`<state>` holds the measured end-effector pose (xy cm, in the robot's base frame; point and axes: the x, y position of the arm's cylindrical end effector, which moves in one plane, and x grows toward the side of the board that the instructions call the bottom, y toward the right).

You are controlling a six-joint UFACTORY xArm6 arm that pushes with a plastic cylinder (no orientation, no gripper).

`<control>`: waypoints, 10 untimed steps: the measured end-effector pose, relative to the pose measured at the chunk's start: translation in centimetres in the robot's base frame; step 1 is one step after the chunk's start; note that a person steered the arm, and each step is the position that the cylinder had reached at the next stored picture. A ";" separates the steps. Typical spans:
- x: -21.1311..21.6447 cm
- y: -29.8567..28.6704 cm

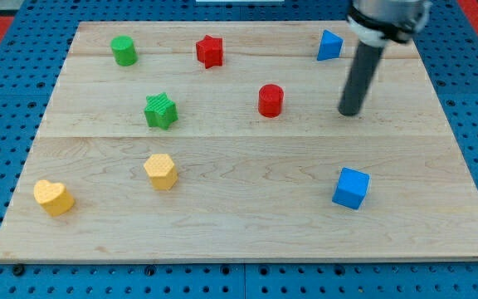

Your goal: Point at the blue triangle

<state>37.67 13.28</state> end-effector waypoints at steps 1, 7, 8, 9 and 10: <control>-3.0 -7.2; 2.7 3.8; -6.2 6.4; -11.7 5.9; -15.0 4.8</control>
